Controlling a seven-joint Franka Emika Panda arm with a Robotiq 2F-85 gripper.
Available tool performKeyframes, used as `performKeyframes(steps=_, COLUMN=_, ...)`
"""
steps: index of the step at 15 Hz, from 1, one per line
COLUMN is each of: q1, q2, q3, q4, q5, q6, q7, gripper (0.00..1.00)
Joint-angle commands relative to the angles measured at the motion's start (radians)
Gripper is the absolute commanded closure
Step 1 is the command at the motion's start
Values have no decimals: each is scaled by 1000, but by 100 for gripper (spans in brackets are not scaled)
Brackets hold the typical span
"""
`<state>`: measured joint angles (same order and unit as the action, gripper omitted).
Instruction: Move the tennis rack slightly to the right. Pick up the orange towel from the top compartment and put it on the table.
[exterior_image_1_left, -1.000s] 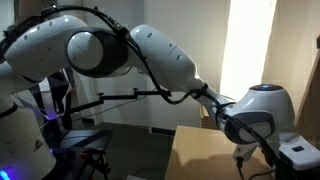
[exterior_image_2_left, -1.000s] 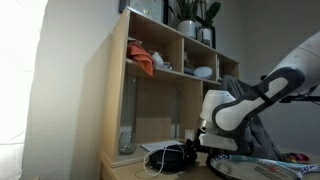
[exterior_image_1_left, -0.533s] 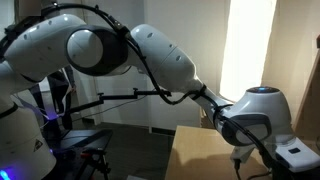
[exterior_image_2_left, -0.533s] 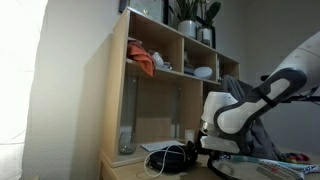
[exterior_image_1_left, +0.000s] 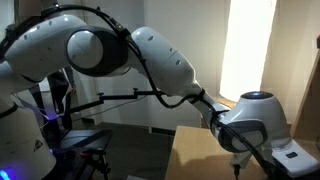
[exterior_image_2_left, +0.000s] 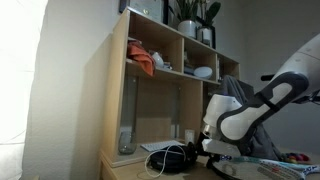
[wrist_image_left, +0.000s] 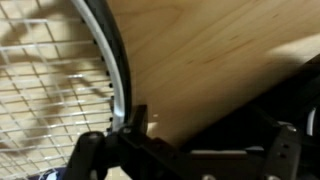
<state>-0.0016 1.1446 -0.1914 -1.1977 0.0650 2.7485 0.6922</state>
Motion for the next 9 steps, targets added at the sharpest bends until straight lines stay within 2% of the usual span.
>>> performKeyframes(steps=1, q1=-5, q2=-37, q3=9, q4=-91, q5=31, q6=111, q7=-47, gripper=0)
performKeyframes(steps=4, q1=-5, q2=-50, q3=15, q4=-135, q5=49, q6=189, q7=-78, gripper=0)
performKeyframes(steps=5, q1=10, q2=-3, q3=-11, q4=-56, q5=55, q6=140, q7=-61, gripper=0)
performKeyframes(steps=9, q1=10, q2=-7, q3=-10, q4=-72, q5=69, q6=166, q7=-78, gripper=0)
